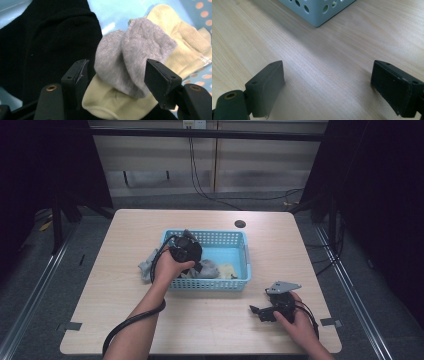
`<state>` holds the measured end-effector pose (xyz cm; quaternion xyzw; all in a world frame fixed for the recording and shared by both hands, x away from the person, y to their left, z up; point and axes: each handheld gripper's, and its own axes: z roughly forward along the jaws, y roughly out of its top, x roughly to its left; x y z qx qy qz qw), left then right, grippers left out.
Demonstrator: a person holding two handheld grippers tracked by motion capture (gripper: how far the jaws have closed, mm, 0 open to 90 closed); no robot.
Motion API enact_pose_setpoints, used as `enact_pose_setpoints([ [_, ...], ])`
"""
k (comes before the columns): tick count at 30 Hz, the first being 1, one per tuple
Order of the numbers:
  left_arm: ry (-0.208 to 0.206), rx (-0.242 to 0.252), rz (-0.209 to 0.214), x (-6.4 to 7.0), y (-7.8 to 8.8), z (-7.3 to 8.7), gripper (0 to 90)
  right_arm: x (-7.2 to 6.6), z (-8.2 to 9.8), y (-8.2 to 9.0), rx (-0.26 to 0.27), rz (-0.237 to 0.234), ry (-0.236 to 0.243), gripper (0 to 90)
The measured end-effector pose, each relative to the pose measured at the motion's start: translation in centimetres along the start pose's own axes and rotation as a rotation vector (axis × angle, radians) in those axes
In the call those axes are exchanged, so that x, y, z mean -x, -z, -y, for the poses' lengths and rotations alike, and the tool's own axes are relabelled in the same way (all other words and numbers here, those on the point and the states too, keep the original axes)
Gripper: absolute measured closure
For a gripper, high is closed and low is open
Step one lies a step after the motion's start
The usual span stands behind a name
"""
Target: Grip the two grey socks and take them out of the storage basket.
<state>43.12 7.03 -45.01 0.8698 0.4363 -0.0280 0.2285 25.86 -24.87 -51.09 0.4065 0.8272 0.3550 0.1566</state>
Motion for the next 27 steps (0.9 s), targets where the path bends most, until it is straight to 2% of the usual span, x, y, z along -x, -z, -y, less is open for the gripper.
enact_pose_setpoints([
  [3, -0.002, -0.008, -0.001, 0.1, -0.4, -0.1, 37.6, 0.0, 0.0, 0.0, 0.0, 0.0, 0.0, 11.0],
  [7, -0.033, -0.028, -0.01, 0.4, -0.7, -0.2, 48.8, 0.0, 0.0, 0.0, 0.002, 0.001, 0.003, 11.0],
  [10, -0.03, -0.052, -0.008, 0.4, -0.8, -0.3, 63.5, 0.0, 0.0, 0.0, 0.001, 0.0, 0.002, 11.0],
  [13, -0.031, -0.079, -0.003, 0.4, -0.4, -0.5, 86.6, 0.0, 0.0, 0.0, 0.001, 0.002, 0.003, 11.0],
  [17, -0.039, -0.091, -0.006, 0.5, 0.4, -0.6, 88.9, 0.0, 0.0, 0.0, 0.002, -0.001, 0.002, 11.0],
  [27, -0.037, -0.067, -0.017, 0.2, 2.4, -0.7, 89.2, 0.0, 0.0, 0.0, 0.002, -0.001, 0.002, 11.0],
])
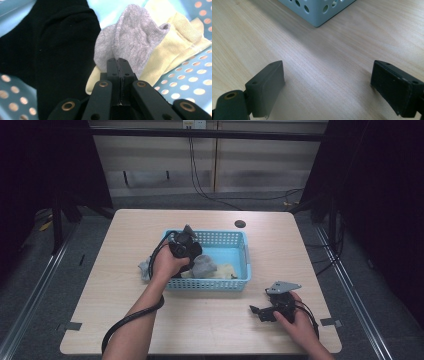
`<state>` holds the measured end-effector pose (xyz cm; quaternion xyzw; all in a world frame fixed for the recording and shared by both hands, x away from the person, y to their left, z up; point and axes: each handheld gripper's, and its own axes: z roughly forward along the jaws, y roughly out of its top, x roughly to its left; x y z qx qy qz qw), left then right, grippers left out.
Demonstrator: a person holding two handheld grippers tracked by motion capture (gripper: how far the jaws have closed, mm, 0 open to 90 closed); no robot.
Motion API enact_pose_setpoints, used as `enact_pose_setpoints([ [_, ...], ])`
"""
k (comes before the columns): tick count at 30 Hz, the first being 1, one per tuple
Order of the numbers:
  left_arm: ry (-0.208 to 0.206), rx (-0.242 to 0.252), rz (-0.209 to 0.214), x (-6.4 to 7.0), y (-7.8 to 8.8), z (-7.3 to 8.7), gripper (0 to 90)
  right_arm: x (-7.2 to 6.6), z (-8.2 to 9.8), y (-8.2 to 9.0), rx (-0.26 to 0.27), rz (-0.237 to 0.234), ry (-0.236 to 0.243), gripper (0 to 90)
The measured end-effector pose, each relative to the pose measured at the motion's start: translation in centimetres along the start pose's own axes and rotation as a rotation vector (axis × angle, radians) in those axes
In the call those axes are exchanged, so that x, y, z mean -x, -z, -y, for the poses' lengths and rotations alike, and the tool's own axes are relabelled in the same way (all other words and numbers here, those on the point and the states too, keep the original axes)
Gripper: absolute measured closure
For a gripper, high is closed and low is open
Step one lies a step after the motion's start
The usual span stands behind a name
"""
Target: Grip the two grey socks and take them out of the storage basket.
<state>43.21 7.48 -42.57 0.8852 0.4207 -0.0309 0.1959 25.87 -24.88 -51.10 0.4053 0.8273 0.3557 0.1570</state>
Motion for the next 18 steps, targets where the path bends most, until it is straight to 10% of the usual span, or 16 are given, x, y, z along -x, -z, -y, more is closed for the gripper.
enact_pose_setpoints([
  [8, 0.021, 0.034, 0.019, -0.5, -0.4, 0.4, 87.7, 0.0, 0.0, 0.0, 0.0, 0.0, 0.0, 11.0],
  [11, 0.037, 0.073, 0.013, -0.4, -1.0, 0.5, 64.9, 0.0, 0.0, 0.0, -0.002, 0.001, -0.002, 11.0],
  [18, 0.05, 0.061, -0.002, -0.3, -2.7, 0.3, 43.3, 0.0, 0.0, 0.0, 0.0, 0.001, 0.0, 11.0],
])
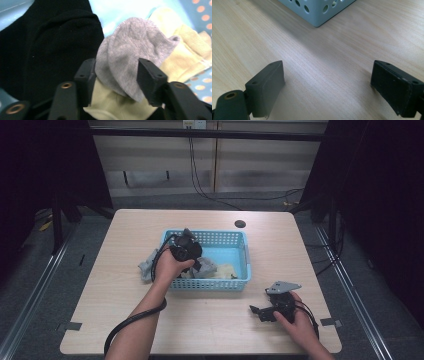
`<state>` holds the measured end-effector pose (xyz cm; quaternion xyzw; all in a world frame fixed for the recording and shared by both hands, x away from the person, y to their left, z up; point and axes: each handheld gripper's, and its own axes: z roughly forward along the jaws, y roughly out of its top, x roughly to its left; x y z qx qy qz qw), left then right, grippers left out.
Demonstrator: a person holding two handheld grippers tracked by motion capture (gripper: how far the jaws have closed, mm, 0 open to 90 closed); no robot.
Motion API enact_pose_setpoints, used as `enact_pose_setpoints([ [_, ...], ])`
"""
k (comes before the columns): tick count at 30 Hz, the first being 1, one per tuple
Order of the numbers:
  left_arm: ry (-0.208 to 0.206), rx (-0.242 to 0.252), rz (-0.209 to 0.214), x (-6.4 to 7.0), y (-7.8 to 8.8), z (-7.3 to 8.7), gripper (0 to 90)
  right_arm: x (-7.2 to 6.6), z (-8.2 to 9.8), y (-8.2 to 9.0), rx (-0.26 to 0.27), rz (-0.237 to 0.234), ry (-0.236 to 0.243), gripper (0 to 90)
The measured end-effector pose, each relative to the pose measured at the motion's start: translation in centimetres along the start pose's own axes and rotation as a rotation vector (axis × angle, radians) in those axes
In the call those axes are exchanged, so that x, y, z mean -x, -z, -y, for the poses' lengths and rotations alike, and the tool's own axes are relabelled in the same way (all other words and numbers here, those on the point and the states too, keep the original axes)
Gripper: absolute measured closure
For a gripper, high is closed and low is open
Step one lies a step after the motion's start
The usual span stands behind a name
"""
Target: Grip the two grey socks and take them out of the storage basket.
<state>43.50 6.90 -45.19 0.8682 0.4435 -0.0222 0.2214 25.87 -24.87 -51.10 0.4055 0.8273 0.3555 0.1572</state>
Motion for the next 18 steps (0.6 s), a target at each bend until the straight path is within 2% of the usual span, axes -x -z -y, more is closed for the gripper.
enact_pose_setpoints([
  [2, -0.006, -0.017, -0.007, 0.0, -0.4, -0.1, 42.3, 0.0, 0.0, 0.0, 0.0, -0.001, -0.001, 11.0],
  [6, -0.009, -0.051, 0.014, 0.2, -1.3, -0.2, 43.5, 0.0, 0.0, 0.0, 0.0, 0.0, 0.0, 11.0],
  [9, 0.003, -0.085, 0.015, 0.4, -1.7, -0.2, 46.0, 0.0, 0.0, 0.0, -0.002, -0.001, -0.002, 11.1],
  [10, -0.002, -0.087, 0.017, 0.4, -1.7, -0.2, 49.1, 0.0, 0.0, 0.0, 0.0, -0.001, 0.001, 11.1],
  [13, -0.008, -0.113, 0.032, 0.5, -1.5, -0.3, 70.2, 0.0, 0.0, 0.0, -0.002, -0.001, -0.002, 11.0],
  [15, -0.004, -0.132, 0.032, 0.7, -1.3, -0.4, 79.2, 0.0, 0.0, 0.0, 0.0, -0.002, 0.0, 11.1],
  [18, -0.011, -0.131, 0.029, 0.9, -0.5, -0.6, 80.7, 0.0, 0.0, 0.0, -0.002, -0.001, -0.002, 11.1],
])
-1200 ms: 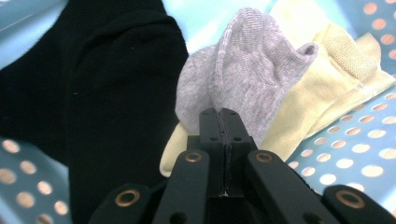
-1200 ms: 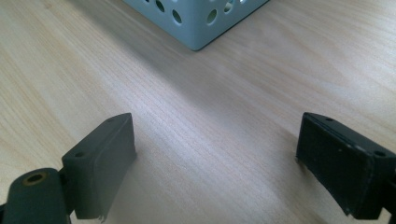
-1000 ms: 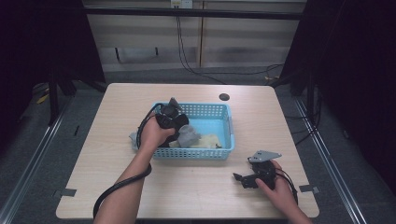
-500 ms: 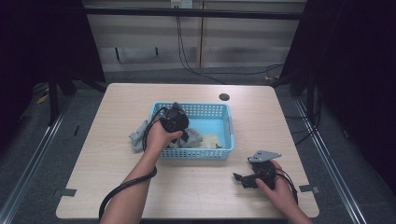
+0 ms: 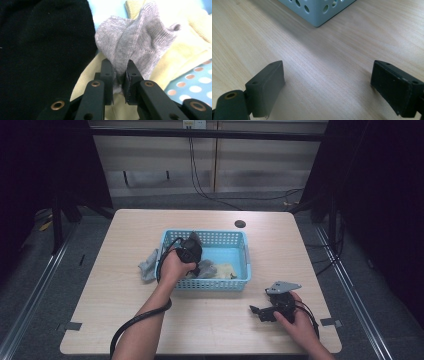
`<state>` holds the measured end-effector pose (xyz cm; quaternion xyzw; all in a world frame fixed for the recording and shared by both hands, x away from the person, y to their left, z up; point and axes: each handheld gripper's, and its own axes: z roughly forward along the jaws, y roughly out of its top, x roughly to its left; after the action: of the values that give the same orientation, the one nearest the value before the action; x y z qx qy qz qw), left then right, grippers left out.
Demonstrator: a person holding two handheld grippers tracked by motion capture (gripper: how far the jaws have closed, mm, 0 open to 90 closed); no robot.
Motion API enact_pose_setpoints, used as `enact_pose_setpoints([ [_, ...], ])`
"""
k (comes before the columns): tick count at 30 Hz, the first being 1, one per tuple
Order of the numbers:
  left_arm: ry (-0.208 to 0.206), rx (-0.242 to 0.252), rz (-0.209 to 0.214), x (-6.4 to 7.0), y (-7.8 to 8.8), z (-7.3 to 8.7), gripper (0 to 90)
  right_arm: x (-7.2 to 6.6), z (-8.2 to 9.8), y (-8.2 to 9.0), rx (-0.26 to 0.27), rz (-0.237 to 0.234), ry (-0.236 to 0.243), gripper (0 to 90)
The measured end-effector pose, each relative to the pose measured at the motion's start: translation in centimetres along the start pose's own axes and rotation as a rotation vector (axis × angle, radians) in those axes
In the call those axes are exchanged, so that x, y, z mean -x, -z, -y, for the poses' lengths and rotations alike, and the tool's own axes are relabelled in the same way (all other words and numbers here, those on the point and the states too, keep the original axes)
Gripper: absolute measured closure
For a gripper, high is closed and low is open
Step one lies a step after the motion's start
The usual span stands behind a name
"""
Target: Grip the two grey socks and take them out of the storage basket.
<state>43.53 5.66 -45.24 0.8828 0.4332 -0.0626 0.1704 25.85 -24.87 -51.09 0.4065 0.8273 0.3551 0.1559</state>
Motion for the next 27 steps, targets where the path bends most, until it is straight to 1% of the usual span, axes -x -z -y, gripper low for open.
enact_pose_setpoints([
  [5, -0.002, 0.037, -0.006, 0.0, 1.8, -0.1, 80.9, 0.0, 0.0, 0.0, 0.0, 0.0, 0.001, 11.1],
  [8, -0.005, 0.043, -0.011, 0.0, 2.9, 0.0, 81.2, 0.0, 0.0, 0.0, 0.0, 0.0, 0.0, 11.1],
  [11, 0.005, 0.054, -0.012, -0.2, 3.9, 0.0, 81.3, 0.0, 0.0, 0.0, 0.0, 0.001, 0.001, 11.1],
  [15, 0.006, 0.056, -0.014, -0.5, 4.9, 0.1, 81.3, 0.0, 0.0, 0.0, 0.004, 0.0, 0.006, 11.1],
  [17, 0.011, 0.057, -0.01, -0.7, 5.3, 0.1, 81.3, 0.0, 0.0, 0.0, 0.001, 0.001, -0.003, 11.1],
  [22, 0.021, 0.054, -0.016, -1.3, 6.4, 0.5, 81.3, 0.0, 0.0, 0.0, 0.001, 0.001, -0.002, 11.1],
  [27, 0.03, 0.069, -0.02, -1.8, 7.6, 0.8, 81.3, 0.0, 0.0, 0.0, 0.003, 0.001, 0.0, 11.0],
])
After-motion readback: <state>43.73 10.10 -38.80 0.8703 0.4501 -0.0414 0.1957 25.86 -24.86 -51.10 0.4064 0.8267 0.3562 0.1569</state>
